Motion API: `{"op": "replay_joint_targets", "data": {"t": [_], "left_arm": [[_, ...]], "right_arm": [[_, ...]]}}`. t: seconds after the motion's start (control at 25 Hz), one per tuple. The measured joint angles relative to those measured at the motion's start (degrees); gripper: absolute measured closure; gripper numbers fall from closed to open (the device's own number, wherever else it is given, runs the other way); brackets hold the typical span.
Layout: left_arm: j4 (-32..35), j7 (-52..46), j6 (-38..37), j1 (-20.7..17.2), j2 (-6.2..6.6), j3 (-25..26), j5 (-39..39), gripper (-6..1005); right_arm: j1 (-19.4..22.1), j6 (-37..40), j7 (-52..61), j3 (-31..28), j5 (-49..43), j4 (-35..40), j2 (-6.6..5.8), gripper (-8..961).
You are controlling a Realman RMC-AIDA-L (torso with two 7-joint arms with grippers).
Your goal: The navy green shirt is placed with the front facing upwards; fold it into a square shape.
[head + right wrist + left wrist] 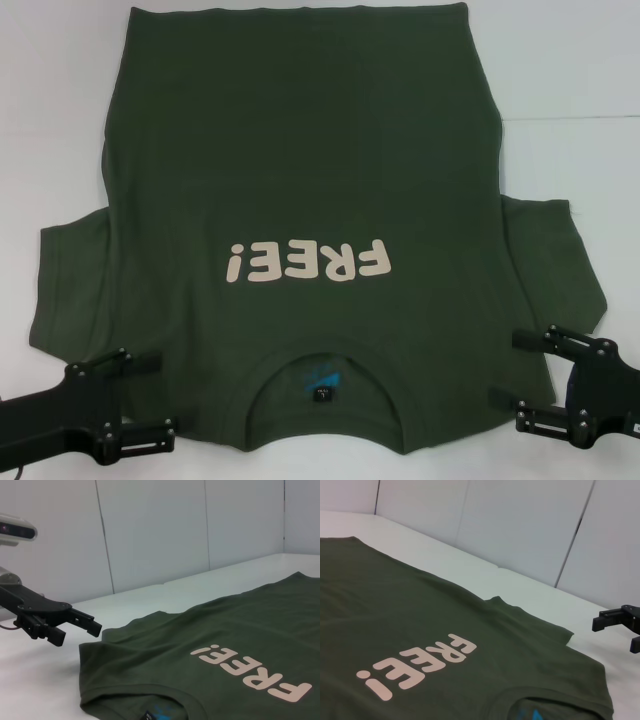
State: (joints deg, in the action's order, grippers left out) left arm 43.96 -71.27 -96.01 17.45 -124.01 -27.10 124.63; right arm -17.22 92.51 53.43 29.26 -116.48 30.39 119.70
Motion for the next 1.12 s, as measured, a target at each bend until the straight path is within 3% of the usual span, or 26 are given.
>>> {"op": "replay_joint_targets", "data": {"t": [0.44, 0.68, 0.92, 1.12], "left_arm": [[0.0, -0.2, -0.1, 0.0, 0.00, 1.2, -0.4, 57], [-0.1, -10.9, -1.8, 1.4, 0.79, 4.8, -1.0, 60], [0.4, -37.0, -3.2, 6.1, 5.44, 13.1, 1.3, 63], [2.5, -57.6, 1.6, 8.9, 8.46, 15.1, 9.8, 66]], "right_arm": [[0.0, 0.1, 0.0, 0.0, -0.1, -0.1, 0.04, 118], [0.0, 0.3, 0.2, -0.1, 0.0, -0.1, 0.08, 118], [0.0, 0.4, 0.5, -0.1, -0.1, -0.2, 0.01, 118], [0.1, 0.5, 0.5, -0.1, -0.1, -0.2, -0.01, 118]]}}
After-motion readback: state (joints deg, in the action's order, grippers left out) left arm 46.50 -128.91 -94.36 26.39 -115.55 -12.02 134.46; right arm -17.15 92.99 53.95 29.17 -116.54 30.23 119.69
